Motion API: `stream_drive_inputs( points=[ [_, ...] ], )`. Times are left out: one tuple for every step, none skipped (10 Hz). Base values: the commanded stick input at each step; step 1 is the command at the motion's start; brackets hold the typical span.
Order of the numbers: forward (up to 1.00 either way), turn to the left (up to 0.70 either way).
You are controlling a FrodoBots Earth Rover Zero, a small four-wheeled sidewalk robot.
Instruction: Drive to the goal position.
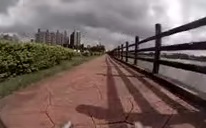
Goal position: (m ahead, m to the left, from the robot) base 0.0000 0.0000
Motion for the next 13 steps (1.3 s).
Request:
stream_drive_inputs(
  points=[
    [0.50,0.00],
    [0.50,0.00],
    [0.50,0.00],
    [0.50,0.00],
    [0.50,0.00],
    [0.50,0.00],
    [0.50,0.00],
    [0.50,0.00],
    [0.50,0.00],
    [0.50,0.00],
    [0.50,0.00],
    [0.50,0.00],
    [0.50,0.00]
  ],
)
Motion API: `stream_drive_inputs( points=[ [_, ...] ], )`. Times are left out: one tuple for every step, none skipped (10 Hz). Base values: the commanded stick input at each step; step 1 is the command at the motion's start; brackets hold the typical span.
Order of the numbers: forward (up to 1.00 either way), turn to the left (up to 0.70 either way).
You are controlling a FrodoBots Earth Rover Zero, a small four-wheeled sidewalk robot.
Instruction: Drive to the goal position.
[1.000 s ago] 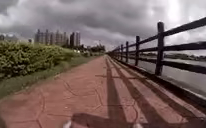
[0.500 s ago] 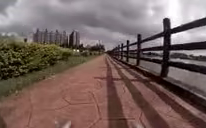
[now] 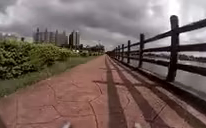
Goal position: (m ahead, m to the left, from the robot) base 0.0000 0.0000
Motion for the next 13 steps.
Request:
stream_drive_inputs(
  points=[
    [0.50,0.00],
    [0.50,0.00],
    [0.50,0.00],
    [0.50,0.00],
    [0.50,0.00],
    [0.50,0.12],
    [0.50,0.31],
    [0.50,0.49],
    [0.50,0.00],
    [0.50,0.00],
    [0.50,0.00],
    [0.50,0.00],
    [0.50,0.00]
  ],
)
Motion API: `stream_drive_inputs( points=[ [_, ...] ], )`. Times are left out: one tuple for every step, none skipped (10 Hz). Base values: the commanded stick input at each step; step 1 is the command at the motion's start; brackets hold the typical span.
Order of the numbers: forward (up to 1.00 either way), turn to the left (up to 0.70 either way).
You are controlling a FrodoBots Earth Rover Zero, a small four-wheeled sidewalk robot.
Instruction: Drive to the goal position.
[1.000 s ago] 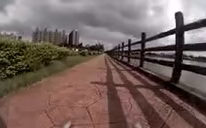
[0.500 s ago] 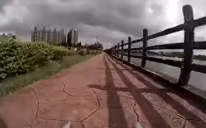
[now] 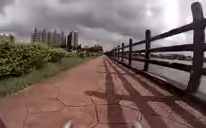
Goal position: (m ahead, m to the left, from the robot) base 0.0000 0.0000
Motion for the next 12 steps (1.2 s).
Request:
stream_drive_inputs(
  points=[
    [0.50,0.00],
    [0.50,0.00],
    [0.50,0.00],
    [0.50,0.00],
    [0.50,0.00],
    [0.50,0.00],
    [0.50,0.00],
    [0.50,0.00],
    [0.50,0.00],
    [0.50,0.00],
    [0.50,0.00],
    [0.50,0.00]
  ],
)
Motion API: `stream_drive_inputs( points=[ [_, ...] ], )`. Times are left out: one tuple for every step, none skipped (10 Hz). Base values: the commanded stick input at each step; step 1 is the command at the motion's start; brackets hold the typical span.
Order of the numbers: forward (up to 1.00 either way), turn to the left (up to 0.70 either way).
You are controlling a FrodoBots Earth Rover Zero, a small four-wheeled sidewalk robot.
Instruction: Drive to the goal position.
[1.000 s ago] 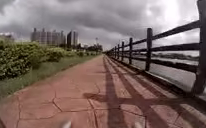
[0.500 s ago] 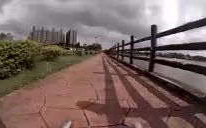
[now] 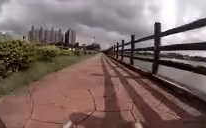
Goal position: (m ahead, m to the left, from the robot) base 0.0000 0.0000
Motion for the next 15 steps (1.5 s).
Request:
stream_drive_inputs(
  points=[
    [0.50,0.00],
    [0.50,0.02],
    [0.50,0.03],
    [0.50,0.06],
    [0.50,0.10],
    [0.50,0.14],
    [0.50,0.18],
    [0.50,0.22],
    [0.50,0.22],
    [0.50,0.19],
    [0.50,0.15],
    [0.50,0.10],
    [0.50,0.06],
    [0.50,0.02],
    [0.50,0.00]
  ],
)
